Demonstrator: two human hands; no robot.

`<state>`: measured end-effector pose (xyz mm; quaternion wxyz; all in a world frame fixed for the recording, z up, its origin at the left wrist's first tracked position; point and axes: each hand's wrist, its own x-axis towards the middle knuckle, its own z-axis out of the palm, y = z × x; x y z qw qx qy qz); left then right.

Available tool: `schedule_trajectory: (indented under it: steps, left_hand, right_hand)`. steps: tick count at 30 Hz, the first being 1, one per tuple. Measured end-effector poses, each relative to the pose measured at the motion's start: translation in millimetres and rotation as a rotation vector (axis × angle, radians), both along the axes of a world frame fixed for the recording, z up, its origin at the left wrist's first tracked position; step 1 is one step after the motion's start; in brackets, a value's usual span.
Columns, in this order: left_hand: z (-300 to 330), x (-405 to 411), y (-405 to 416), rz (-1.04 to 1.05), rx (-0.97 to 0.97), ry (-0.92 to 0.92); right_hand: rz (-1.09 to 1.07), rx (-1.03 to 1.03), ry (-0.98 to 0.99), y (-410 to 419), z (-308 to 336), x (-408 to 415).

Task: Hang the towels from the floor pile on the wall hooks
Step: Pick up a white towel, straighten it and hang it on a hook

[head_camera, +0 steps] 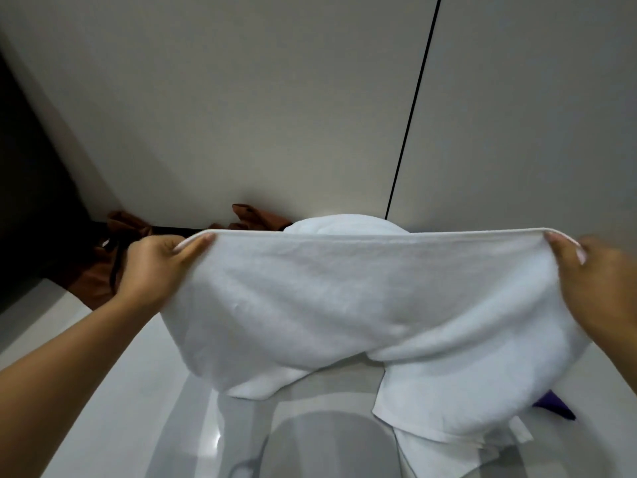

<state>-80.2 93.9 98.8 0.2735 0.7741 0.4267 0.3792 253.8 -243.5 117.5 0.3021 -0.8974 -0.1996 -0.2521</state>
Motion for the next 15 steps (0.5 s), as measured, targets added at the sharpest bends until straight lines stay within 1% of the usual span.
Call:
schedule_trajectory:
  steps: [2,6,8,10,15]
  left_hand:
    - [4,-4,4,0.117,0.016,-0.093]
    - [9,-17,11,0.331,-0.035,-0.178]
    - [6,-24,18,0.381,-0.047,-0.178]
    - [3,-30,26,0.404,-0.088,-0.188]
    - [-7,-36,48,0.414,-0.236,-0.302]
  right_hand:
    - [0.093,-0.085,-0.124,3,3,-6]
    - [0.235,-0.332,-0.538,6,-7,-7]
    - [0.303,-0.359,-0.627,11,-8,-6]
    - [0.338,-0.356,-0.622,16,-7,-4]
    - [0.351,-0.380,-0.468,24,2,-7]
